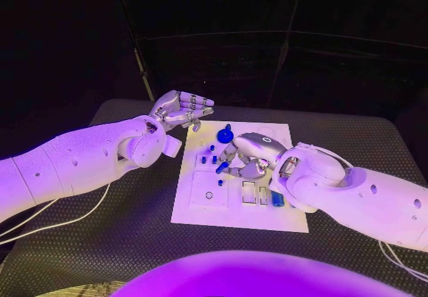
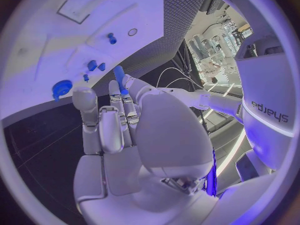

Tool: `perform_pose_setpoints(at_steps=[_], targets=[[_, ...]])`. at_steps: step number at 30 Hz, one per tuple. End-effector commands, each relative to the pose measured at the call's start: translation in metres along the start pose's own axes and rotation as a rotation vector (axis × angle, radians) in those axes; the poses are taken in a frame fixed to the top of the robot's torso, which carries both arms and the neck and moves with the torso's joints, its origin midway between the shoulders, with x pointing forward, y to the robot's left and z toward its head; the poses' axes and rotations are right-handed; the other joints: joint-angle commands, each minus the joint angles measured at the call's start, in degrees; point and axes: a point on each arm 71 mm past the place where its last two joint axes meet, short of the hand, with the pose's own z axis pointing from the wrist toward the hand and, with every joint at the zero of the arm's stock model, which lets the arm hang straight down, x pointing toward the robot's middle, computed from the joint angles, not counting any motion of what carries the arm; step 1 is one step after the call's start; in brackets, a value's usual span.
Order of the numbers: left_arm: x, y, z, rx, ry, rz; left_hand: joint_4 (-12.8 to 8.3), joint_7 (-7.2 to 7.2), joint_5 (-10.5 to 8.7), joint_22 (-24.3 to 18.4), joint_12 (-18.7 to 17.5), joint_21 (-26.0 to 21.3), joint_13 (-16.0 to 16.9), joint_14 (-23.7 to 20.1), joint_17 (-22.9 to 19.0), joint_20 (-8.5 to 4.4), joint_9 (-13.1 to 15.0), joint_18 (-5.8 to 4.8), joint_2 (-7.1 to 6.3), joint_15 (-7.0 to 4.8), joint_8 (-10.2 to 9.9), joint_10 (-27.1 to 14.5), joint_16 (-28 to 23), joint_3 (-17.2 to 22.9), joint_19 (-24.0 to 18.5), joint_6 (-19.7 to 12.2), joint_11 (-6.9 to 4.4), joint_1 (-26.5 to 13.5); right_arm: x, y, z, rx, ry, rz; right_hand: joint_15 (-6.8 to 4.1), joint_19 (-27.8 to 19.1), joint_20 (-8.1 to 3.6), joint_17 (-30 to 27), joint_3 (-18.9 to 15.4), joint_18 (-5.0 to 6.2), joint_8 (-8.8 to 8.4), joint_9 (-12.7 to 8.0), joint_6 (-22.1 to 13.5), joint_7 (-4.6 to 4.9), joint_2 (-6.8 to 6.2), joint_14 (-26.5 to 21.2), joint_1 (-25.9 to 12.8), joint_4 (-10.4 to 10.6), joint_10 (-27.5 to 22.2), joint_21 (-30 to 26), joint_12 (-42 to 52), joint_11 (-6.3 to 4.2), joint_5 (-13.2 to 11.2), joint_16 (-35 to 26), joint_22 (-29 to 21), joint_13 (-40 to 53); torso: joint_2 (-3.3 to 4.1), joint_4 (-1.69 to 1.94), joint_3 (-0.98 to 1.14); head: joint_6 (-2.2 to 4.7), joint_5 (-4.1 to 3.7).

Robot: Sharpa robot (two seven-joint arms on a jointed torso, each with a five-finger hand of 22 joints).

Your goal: Assemble the parts on the task board

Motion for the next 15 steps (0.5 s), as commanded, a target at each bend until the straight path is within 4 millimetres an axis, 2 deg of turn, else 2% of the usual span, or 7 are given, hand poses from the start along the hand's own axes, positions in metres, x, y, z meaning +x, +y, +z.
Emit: perform_pose_setpoints(at_steps=[1,7,15], targets=[[0.002,-0.002,0.001,0.007,0.011,-0.009,-0.2,0.29,-0.31,-0.1,-0.4,-0.2,0.1,-0.4,-0.1,0.17,-0.1,0.66,0.16,0.08,-0.4,-0.4,-0.2,0.2,-0.4,-0.1,-0.04,-0.5,0.01,0.008,0.004,-0.058,0.031,0.039,-0.24,0.1,0.01,-0.1,0.5,0.01,0.04,0.0,0.2,0.29,-0.15,2.4,0.3,-0.1,0.3,0.3,-0.3,0.22,0.4,0.2,-0.2,0.0,0.0,0.02,-0.03,0.01,0.23],[0.003,-0.002,0.001,0.007,0.013,-0.01,-0.2,0.32,-0.31,0.0,-0.4,-0.2,0.1,-0.4,-0.1,0.18,-0.1,0.65,0.15,0.1,-0.4,-0.4,-0.2,0.2,-0.4,-0.2,-0.02,-0.5,0.026,0.013,0.011,-0.074,0.071,0.054,-0.21,0.0,0.03,-0.1,0.6,0.01,-0.01,0.0,0.1,0.33,-0.2,2.4,0.2,-0.2,0.2,0.3,-0.4,0.26,0.4,0.2,-0.1,-0.1,0.01,-0.07,-0.03,0.01,0.63],[0.005,-0.002,0.002,0.008,0.017,-0.011,-0.2,0.32,-0.31,0.0,-0.4,-0.2,0.1,-0.4,-0.1,0.18,-0.1,0.65,0.15,0.1,-0.4,-0.4,-0.2,0.2,-0.4,-0.2,-0.02,-0.5,0.039,0.012,0.016,-0.071,0.104,0.046,-0.18,0.0,0.05,-0.2,0.8,0.01,-0.07,0.0,0.1,0.36,-0.23,2.4,0.1,-0.3,0.2,0.4,-0.5,0.29,0.4,0.2,-0.1,-0.1,0.01,0.03,0.04,0.01,0.76]])
